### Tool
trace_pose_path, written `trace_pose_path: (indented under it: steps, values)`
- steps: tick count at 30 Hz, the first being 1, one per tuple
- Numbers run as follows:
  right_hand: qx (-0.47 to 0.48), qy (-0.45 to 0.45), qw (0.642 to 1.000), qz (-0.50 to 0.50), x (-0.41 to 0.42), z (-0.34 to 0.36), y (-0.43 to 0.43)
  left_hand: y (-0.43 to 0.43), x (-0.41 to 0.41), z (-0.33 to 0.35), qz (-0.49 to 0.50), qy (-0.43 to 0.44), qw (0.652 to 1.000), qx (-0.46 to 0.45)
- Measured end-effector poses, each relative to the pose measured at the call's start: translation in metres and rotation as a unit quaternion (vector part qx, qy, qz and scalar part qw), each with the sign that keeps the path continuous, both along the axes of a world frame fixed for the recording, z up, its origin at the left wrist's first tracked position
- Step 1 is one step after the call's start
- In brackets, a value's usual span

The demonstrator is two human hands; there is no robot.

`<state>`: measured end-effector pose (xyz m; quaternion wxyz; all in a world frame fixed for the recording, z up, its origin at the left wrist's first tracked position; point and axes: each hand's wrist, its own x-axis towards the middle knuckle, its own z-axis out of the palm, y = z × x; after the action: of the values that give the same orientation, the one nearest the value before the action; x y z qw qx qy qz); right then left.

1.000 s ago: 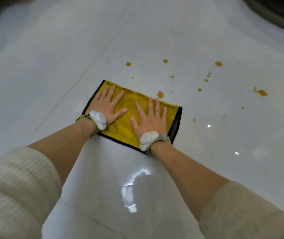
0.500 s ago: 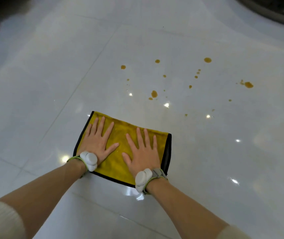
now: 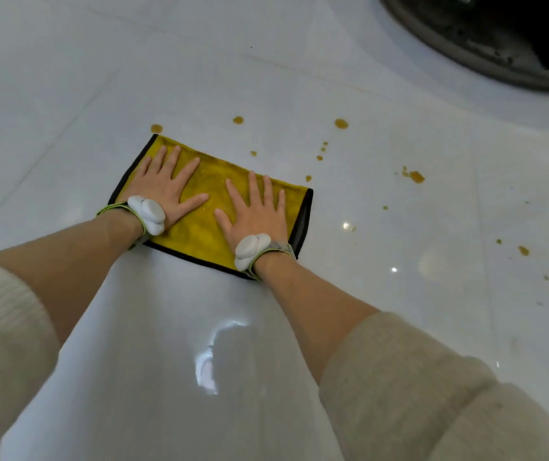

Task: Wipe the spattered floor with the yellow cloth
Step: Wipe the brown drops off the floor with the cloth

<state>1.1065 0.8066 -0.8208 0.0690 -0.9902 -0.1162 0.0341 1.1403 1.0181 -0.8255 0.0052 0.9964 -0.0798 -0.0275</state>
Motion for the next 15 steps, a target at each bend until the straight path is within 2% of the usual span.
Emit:
trace_pose_path:
  steps: [4,15]
  values:
    - [0.007,-0.002,1.000,0.002,-0.010,0.004,0.000,-0.005,-0.012,0.005,0.014,-0.009,1.000,0.001]
    - [-0.026,-0.004,0.999,0.020,-0.156,0.007,-0.072,-0.076,-0.168,0.010,-0.022,0.022,0.999,-0.011]
